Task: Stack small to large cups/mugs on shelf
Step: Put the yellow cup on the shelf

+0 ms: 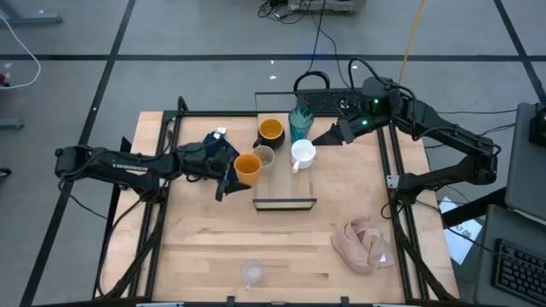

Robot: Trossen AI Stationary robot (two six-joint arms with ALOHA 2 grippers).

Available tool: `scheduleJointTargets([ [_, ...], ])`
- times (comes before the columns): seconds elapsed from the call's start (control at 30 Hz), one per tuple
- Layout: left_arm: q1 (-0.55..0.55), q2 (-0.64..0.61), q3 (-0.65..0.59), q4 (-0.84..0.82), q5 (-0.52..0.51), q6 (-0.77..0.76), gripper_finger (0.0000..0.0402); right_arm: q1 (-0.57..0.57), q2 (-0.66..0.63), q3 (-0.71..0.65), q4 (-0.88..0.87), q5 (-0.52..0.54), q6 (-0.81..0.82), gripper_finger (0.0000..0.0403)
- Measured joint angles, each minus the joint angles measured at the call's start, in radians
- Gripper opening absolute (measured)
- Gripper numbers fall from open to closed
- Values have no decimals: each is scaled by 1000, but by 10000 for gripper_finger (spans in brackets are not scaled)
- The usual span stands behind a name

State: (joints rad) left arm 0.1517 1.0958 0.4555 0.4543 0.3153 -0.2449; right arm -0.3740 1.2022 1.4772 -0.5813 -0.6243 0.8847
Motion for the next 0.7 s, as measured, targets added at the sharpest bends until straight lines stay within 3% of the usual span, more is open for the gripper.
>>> scheduleJointTargets([
  [0.3, -24, -4, -108, 150, -30, -29, 306, 0, 0, 0, 1, 0, 39, 171],
  [0.47, -25, 7, -122, 145, -55, -25, 303, 0, 0, 0, 1, 1, 64, 171],
  [0.7, -48, 167, -120, 233, -56, -25, 303, 3, 0, 0, 2, 1, 78, 171],
])
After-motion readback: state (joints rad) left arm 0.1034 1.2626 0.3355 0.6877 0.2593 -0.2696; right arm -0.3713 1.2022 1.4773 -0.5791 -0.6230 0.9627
